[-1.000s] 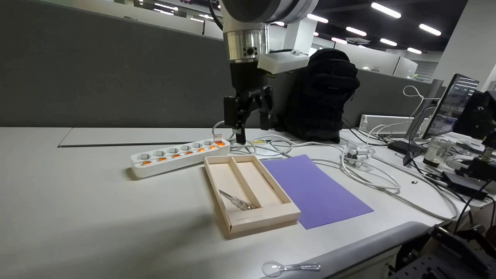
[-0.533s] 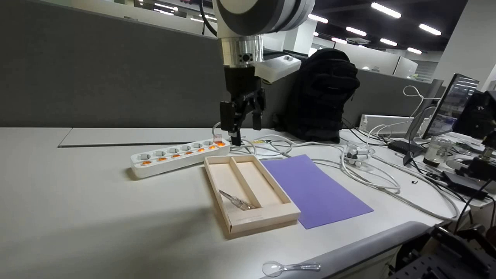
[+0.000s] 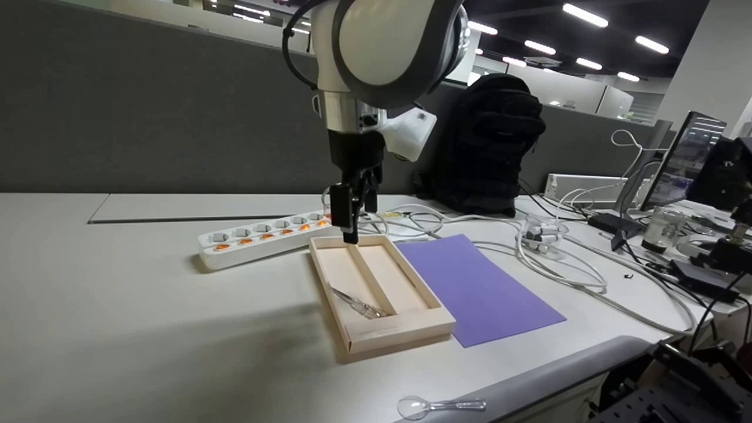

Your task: Put the pen on the blue mat

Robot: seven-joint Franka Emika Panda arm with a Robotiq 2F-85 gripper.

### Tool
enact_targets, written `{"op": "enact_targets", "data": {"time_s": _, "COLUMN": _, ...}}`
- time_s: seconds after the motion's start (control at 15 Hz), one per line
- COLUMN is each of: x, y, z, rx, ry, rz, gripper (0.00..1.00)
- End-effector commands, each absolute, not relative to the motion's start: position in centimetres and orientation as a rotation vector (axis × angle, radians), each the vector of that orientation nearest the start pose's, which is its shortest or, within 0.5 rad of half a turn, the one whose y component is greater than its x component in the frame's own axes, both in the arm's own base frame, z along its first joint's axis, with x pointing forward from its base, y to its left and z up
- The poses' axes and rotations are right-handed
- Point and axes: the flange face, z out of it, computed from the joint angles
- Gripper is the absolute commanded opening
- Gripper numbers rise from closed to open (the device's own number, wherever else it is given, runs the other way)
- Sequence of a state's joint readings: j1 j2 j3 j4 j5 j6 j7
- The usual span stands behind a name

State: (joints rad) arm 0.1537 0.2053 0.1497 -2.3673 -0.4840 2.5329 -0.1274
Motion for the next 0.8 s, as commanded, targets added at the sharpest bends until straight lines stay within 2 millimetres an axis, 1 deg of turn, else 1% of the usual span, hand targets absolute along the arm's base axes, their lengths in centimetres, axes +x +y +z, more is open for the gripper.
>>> {"op": "enact_targets", "data": {"time_s": 0.0, "x": 48.0, "y": 15.6, "z": 23.6, "rx": -3.092, "ry": -1.365, "rz": 0.016, "gripper": 1.0}}
{"op": "enact_targets", "data": {"time_s": 0.13, "x": 48.1, "y": 15.6, "z": 23.5, "rx": -3.089, "ry": -1.384, "rz": 0.001, "gripper": 1.0}}
{"op": "enact_targets", "data": {"time_s": 0.27, "x": 48.4, "y": 15.9, "z": 22.4, "rx": -3.041, "ry": -1.463, "rz": 0.011, "gripper": 1.0}}
{"op": "enact_targets", "data": {"time_s": 0.4, "x": 48.5, "y": 16.2, "z": 20.8, "rx": -2.962, "ry": -1.56, "rz": 0.047, "gripper": 1.0}}
{"op": "enact_targets", "data": {"time_s": 0.73, "x": 48.8, "y": 15.8, "z": 16.6, "rx": -2.775, "ry": -1.772, "rz": 0.169, "gripper": 1.0}}
